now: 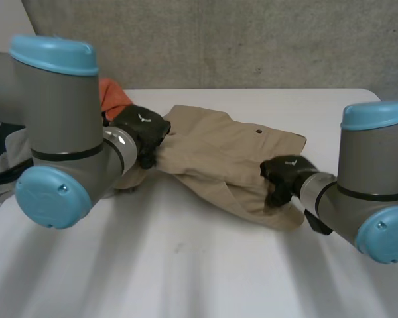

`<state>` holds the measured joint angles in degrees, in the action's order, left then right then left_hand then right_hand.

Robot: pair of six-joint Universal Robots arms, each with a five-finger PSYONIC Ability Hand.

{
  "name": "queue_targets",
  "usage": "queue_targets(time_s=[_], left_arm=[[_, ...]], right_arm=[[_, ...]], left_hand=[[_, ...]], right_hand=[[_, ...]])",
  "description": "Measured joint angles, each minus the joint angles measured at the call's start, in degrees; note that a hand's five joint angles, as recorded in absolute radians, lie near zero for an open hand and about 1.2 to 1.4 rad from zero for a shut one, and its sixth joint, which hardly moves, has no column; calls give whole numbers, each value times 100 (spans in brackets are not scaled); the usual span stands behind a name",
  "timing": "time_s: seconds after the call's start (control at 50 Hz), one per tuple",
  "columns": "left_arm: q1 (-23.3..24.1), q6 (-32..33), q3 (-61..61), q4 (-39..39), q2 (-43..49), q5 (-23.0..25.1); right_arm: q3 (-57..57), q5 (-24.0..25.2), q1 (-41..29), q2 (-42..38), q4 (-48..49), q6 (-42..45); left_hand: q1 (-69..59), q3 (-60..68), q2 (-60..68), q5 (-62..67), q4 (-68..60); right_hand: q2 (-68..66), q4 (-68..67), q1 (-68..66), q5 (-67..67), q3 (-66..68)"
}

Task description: Fold the laundry.

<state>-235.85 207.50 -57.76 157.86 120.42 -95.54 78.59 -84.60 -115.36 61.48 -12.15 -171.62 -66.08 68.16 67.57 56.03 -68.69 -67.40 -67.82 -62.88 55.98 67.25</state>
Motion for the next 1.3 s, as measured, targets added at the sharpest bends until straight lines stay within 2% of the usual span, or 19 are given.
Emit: queue_targets(time_s=[0.12, 0.24, 0.3, 0.36, 0.44, 0.54, 0.66, 0.82, 0.84, 0.86, 0.88, 0.9, 0.94, 0.96, 0.98, 1.02, 1.08, 1.18, 1.3], left_arm=[[35, -104, 154, -17, -577, 27], [54, -155, 819, -19, -1659, 115], [11, -173, 1372, 9, -2118, 256], [-125, -185, 2014, 39, -2189, 429], [-312, -202, 2693, -22, -1822, 576], [-509, -219, 3332, -184, -921, 700], [-691, -219, 3370, -206, 604, 972], [-823, -229, 3273, 732, 2198, 1568], [-826, -241, 3351, 908, 2365, 1625], [-822, -269, 3503, 1169, 2581, 1689], [-819, -285, 3584, 1283, 2668, 1710], [-807, -330, 3797, 1550, 2860, 1749], [-791, -391, 4057, 1803, 3043, 1744], [-785, -417, 4165, 1883, 3109, 1727], [-772, -474, 4396, 2027, 3236, 1667], [-754, -564, 4789, 2156, 3430, 1490], [-727, -623, 5143, 2049, 3570, 1201], [-645, -547, 5125, 1406, 3438, 823], [-500, -250, 3990, 71, 2531, 409]], right_arm=[[-96, -24, -31, 1122, 11, 494], [-815, 78, 25, 2324, -43, 948], [-1374, 110, 49, 2624, -66, 962], [-1884, 114, 71, 2668, -65, 884], [-2414, 90, 101, 2415, -49, 740], [-2731, -8, 98, 1774, 21, 602], [-2533, -318, -43, 544, 386, 577], [-2265, -919, -163, -890, 1663, 873], [-2273, -1017, -178, -1055, 1898, 955], [-2299, -1162, -203, -1278, 2252, 1093], [-2322, -1257, -221, -1402, 2474, 1182], [-2368, -1418, -256, -1612, 2880, 1358], [-2422, -1555, -287, -1790, 3281, 1538], [-2458, -1632, -304, -1888, 3520, 1652], [-2521, -1734, -327, -2033, 3899, 1837], [-2639, -1858, -352, -2247, 4455, 2150], [-2770, -1925, -339, -2408, 4799, 2454], [-2784, -1839, -257, -2280, 4408, 2363], [-2479, -1336, -74, -1533, 2710, 1479]], left_hand=[[0, 0, 54, 0, 0], [0, 0, 79, 0, -1], [0, 0, 80, 0, -2], [0, 0, 80, 0, -2], [0, 1, 80, 0, -2], [0, 11, 80, 0, -2], [0, 16, 80, 0, -2], [98, -118, -89, -80, 135], [338, -479, -412, -284, 461], [1136, -1160, -1186, -951, 1217], [1136, -1160, -1186, -951, 1217], [2116, -2091, -2053, -1892, 2171], [2116, -2091, -2053, -1892, 2171], [3734, -3614, -3681, -3465, 3715], [4553, -4372, -4431, -4219, 4491], [5494, -5497, -5436, -5221, 5573], [5513, -5641, -5584, -5325, 5735], [5513, -5641, -5590, -5325, 5735], [5513, -5641, -5591, -5327, 5735]], right_hand=[[0, -44, 0, 18, 18], [0, -44, 0, 18, 18], [0, -44, 0, 18, 18], [0, -44, 0, 18, 18], [0, -45, 0, 18, 18], [0, -50, 0, 22, 18], [0, -53, 0, 133, 18], [0, -55, 0, 133, 18], [0, -57, 0, 133, 25], [0, -60, 0, 133, 40], [0, -61, 0, 133, 43], [0, -66, 0, 133, 47], [260, 205, 203, -124, -222], [260, 205, 203, -124, -222], [2193, 2065, 2058, -2023, -2094], [4454, 4189, 4186, -4223, -4209], [5505, 5484, 5042, -5316, -5459], [5569, 5635, 5078, -5334, -5568], [5569, 5635, 5078, -5334, -5568]])
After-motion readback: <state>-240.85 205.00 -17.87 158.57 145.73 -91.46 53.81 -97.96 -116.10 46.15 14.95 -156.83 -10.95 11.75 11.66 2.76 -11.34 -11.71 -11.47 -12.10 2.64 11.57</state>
